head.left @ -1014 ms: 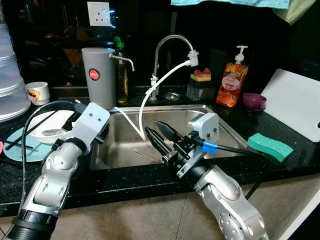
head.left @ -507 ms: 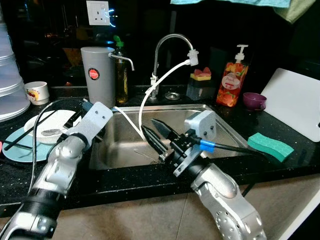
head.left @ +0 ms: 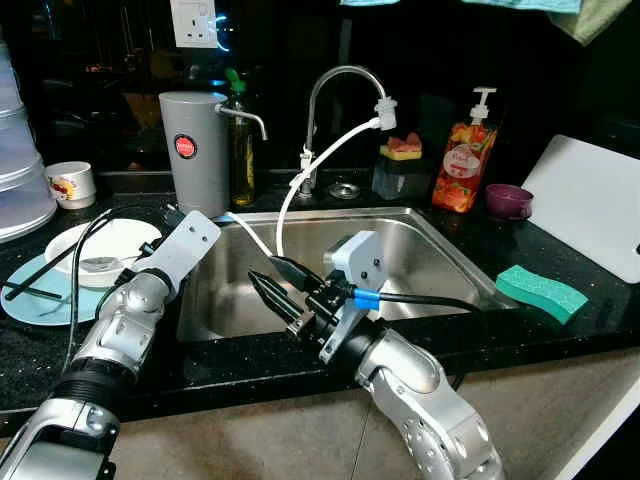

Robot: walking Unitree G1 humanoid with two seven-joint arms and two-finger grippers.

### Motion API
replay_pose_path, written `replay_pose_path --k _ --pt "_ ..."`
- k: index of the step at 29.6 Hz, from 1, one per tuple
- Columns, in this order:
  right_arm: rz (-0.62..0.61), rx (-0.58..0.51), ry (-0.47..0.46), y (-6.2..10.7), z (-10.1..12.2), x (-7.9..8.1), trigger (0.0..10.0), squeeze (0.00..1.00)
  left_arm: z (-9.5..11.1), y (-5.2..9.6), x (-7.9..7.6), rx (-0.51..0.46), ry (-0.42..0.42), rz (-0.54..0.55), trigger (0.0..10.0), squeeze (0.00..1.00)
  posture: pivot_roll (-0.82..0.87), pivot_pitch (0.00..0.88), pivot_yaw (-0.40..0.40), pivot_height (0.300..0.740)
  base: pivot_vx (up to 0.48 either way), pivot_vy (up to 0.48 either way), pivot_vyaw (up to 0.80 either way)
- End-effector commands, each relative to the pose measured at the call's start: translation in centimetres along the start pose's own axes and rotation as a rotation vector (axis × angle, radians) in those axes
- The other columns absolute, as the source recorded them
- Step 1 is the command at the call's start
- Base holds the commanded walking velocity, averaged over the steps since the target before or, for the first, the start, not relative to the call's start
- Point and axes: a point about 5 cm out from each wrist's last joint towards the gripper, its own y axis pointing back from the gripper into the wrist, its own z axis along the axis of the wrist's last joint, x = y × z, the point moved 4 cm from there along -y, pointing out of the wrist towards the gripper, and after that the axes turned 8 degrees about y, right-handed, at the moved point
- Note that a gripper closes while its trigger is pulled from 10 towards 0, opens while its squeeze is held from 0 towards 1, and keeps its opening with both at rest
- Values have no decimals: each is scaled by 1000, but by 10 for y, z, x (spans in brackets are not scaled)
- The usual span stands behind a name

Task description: Kitchen organization

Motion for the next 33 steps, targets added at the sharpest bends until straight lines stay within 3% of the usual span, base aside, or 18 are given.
replay_pose_path --k 1,8,9,10,13,15,17,18,20,23,25,29,31,33 --pt "-2 -7 11 -2 1 0 10000 0 1 -1 3 -10 -37 9 0 0 24 17 -58 740 0 0 0" --pt "-20 -17 15 -2 2 -4 10000 0 17 0 7 -112 -132 67 0 0 22 17 -59 740 0 0 0" --pt "-26 -20 15 -2 3 -6 10000 0 27 1 12 -165 -166 107 3373 0 23 17 -59 740 0 0 0" --pt "-29 -20 15 -2 2 -6 10000 0 34 2 17 -198 -166 144 10000 0 23 17 -60 740 0 0 0" --pt "-32 -18 16 -2 2 -6 10000 0 42 4 23 -236 -148 183 10000 0 23 19 -59 740 0 0 0" --pt "-34 -17 15 -1 1 -6 10000 0 50 7 27 -280 -70 204 10000 0 23 19 -59 740 0 0 0" --pt "-35 -17 14 -1 1 -6 10000 0 52 7 28 -290 -47 209 10000 0 23 19 -59 740 0 0 0" --pt "-38 -19 13 -1 1 -7 10000 0 58 8 31 -316 21 214 10000 0 23 19 -59 740 0 0 0" --pt "-40 -21 13 -1 1 -7 10000 0 59 8 32 -320 56 215 10000 0 24 19 -58 740 0 0 0" --pt "-44 -24 13 -2 2 -7 10000 0 65 7 34 -326 214 198 10000 0 23 19 -55 740 0 0 0" --pt "-46 -25 12 -2 2 -8 10000 0 68 7 35 -331 273 190 10000 0 23 19 -54 740 0 0 0" --pt "-49 -25 12 -1 2 -8 10000 0 73 7 32 -334 340 157 10000 0 23 19 -54 740 0 0 0" --pt "-50 -26 12 -2 2 -8 10000 0 82 9 31 -380 395 136 10000 0 20 19 -51 740 0 0 0" --pt "-51 -27 12 -2 2 -9 10000 0 88 12 32 -413 399 134 10000 0 20 19 -51 740 0 0 0"
